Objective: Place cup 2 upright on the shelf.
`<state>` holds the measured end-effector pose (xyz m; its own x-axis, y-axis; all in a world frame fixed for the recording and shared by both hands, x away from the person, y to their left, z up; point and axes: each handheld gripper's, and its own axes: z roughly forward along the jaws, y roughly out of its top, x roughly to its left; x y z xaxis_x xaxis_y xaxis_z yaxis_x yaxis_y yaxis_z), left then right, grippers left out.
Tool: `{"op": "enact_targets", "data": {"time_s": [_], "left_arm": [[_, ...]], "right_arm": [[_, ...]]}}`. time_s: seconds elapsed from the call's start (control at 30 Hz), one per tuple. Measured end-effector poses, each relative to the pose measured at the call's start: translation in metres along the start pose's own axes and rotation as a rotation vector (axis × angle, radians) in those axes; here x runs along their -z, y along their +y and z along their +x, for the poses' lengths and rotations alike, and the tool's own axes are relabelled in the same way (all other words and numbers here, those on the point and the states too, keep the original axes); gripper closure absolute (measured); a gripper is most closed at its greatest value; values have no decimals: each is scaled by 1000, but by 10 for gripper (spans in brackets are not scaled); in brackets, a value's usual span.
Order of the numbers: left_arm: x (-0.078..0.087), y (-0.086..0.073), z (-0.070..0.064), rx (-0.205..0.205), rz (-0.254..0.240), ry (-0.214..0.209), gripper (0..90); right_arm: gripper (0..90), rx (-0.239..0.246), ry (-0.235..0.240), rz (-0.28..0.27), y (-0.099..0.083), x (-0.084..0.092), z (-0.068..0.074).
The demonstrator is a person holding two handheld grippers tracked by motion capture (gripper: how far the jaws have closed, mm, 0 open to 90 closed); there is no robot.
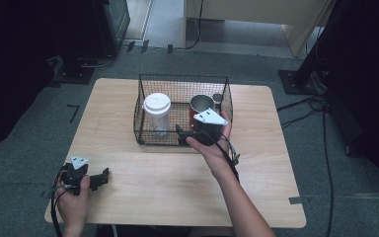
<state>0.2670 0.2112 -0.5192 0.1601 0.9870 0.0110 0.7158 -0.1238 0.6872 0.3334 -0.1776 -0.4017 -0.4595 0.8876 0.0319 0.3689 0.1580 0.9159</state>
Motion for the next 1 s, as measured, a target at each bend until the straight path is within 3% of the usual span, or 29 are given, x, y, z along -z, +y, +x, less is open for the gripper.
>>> {"op": "enact_targets", "data": {"time_s": [0.23,0.67,1.0], "left_arm": [[0,0,0,0,0,0,0],[0,0,0,2,0,-1,0],[0,0,0,-1,0,-1,0]], "right_arm": [[0,-8,-25,-2,-10,13,-14],[0,-76,-89,-25,-33,41,-49],[0,-120,-141,-10,-59,60,-72]]}}
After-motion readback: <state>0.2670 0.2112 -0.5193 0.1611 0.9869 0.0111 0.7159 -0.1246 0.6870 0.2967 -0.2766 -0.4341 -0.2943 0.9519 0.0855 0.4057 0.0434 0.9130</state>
